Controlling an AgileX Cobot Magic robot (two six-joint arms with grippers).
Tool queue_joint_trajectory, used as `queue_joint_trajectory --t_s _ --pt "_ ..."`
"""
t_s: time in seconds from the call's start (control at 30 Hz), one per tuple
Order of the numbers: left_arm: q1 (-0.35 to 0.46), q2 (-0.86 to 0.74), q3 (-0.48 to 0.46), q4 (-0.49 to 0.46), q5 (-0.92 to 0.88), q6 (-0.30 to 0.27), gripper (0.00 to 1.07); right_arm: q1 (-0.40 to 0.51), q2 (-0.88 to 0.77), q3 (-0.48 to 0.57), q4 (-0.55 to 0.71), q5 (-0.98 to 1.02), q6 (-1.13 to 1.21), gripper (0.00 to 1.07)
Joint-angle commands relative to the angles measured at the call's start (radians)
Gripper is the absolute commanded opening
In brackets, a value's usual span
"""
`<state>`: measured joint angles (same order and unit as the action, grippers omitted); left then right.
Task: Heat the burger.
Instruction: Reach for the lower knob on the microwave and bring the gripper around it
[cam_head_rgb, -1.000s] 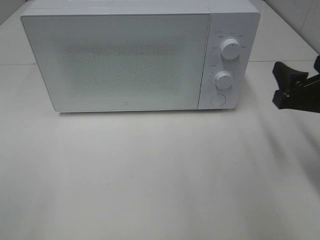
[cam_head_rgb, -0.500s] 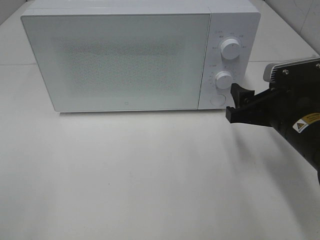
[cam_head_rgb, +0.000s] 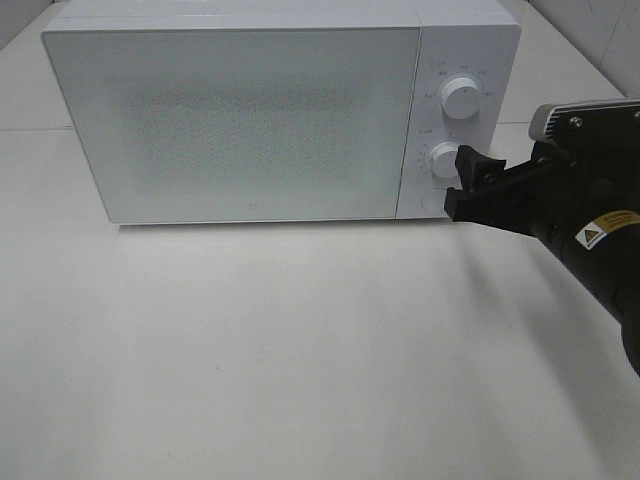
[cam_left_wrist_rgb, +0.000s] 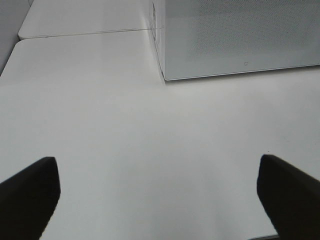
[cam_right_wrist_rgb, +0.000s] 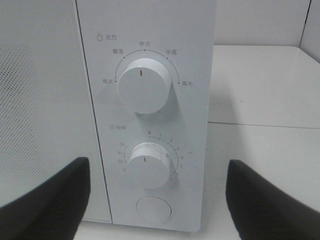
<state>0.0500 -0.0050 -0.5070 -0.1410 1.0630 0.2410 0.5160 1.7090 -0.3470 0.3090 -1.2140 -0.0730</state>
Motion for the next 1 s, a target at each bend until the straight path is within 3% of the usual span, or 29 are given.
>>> queue_joint_trajectory --t_s 0.03,0.2,0.37,0.63,1.0 --pt "-0.007 -0.019 -0.001 -0.007 -0.013 -0.003 1.03 0.000 0.006 -0.009 -0.007 -0.040 0.059 0.72" --pt "-0.007 -0.019 -0.001 -0.007 -0.013 -0.003 1.03 0.030 0.062 -0.038 0.002 -0.054 0.125 0.72" --pt "-0.007 -0.019 -0.001 -0.007 -0.013 -0.003 1.03 0.080 0.171 -0.126 0.062 -0.094 -0.018 0.70" --pt "-0.007 -0.019 -0.001 -0.007 -0.013 -0.003 1.03 0.078 0.234 -0.216 0.083 -0.071 -0.157 0.68" --pt "-0.007 -0.019 -0.001 -0.007 -0.013 -0.003 1.03 0.056 0.286 -0.271 0.147 -0.048 -0.157 0.68"
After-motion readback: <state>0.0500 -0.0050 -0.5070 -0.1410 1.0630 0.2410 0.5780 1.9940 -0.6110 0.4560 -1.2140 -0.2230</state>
